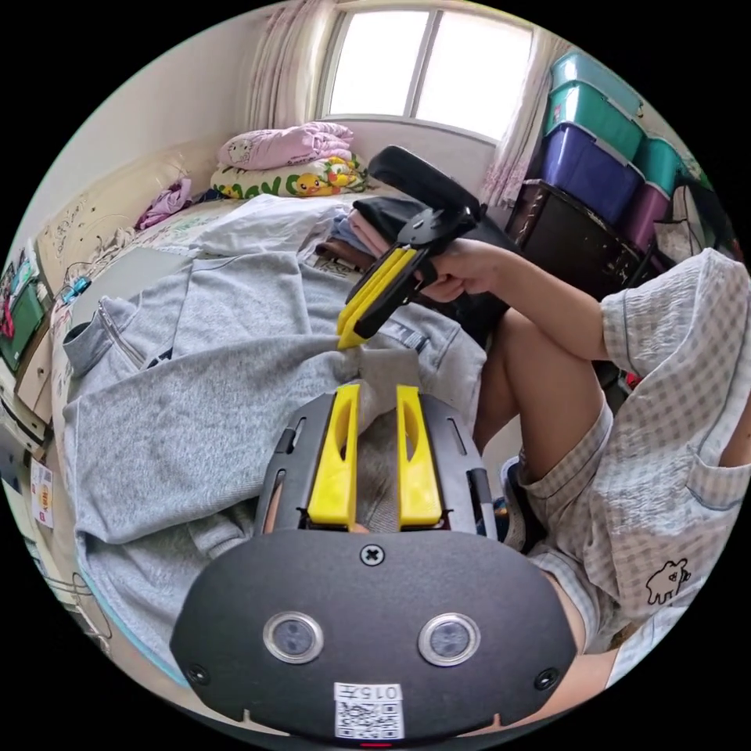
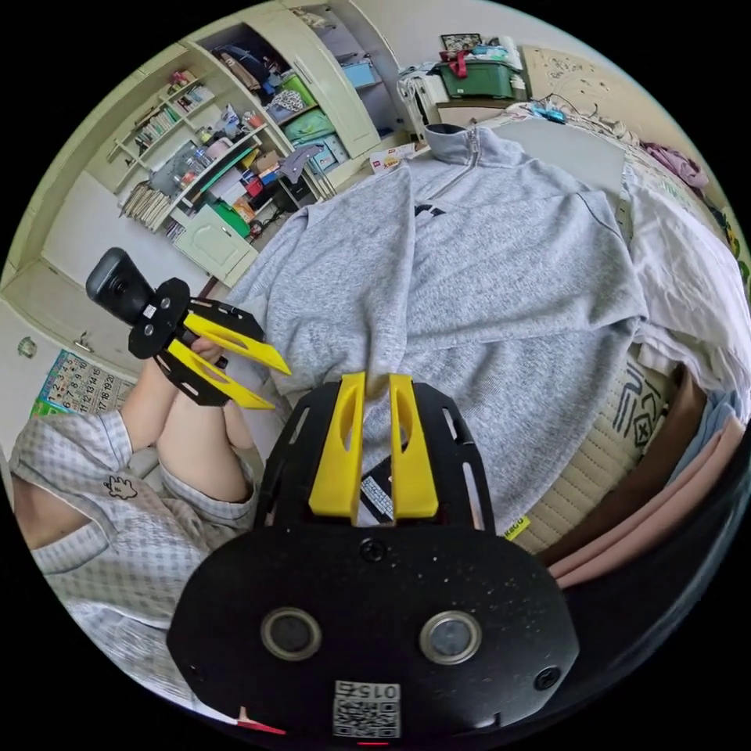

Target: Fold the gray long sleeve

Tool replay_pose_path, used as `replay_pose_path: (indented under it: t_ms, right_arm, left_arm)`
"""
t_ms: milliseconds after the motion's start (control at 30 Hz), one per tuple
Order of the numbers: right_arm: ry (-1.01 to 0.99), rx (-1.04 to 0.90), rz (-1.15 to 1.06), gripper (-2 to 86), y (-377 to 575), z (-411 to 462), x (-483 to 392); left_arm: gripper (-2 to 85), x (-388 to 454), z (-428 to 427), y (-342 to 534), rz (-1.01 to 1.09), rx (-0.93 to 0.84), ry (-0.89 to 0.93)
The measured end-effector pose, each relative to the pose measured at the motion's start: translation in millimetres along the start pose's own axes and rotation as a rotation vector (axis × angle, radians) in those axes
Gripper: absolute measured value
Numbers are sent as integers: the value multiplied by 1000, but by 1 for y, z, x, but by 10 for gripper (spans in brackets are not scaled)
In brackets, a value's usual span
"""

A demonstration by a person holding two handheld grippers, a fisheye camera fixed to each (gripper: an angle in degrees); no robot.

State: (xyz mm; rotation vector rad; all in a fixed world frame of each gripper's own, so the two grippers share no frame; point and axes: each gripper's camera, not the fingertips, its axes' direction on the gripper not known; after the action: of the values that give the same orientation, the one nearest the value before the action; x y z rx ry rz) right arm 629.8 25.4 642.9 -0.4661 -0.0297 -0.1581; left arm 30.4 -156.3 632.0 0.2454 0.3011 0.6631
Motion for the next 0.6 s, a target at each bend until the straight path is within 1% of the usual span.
replay_pose_path:
  t_ms: [33, 67, 133, 233, 333, 433, 500, 567, 600]
  right_arm:
    - [-25, 9, 23, 52, 0, 4, 4]
    - [-64, 26, 49, 44, -1, 8, 7]
    - [-116, 43, 78, 27, -3, 15, 10]
    - [-58, 43, 58, 8, -6, 22, 2]
    - [62, 92, 53, 0, -4, 11, -9]
    - [67, 132, 51, -2, -2, 1, -16]
    - [114, 92, 22, -3, -7, 9, -25]
    - [225, -16, -38, -3, -18, 40, -42]
    - [254, -36, -54, -3, -20, 48, -47]
  left_arm:
    - [79, -2, 5, 0, 0, -35, -29]
    - [82, -3, 15, -2, 9, -86, -34]
    - [81, -5, 27, -3, 16, -135, -35]
    - [64, -6, 29, -3, 29, -142, -64]
    - [33, -15, 19, 0, 11, -119, -29]
    - [20, -16, -1, 3, 16, -58, 4]
    - [17, -16, -3, 4, 23, -70, -2]
    - [15, -15, 16, 2, 41, -162, -22]
    - [15, -14, 20, 1, 44, -169, -19]
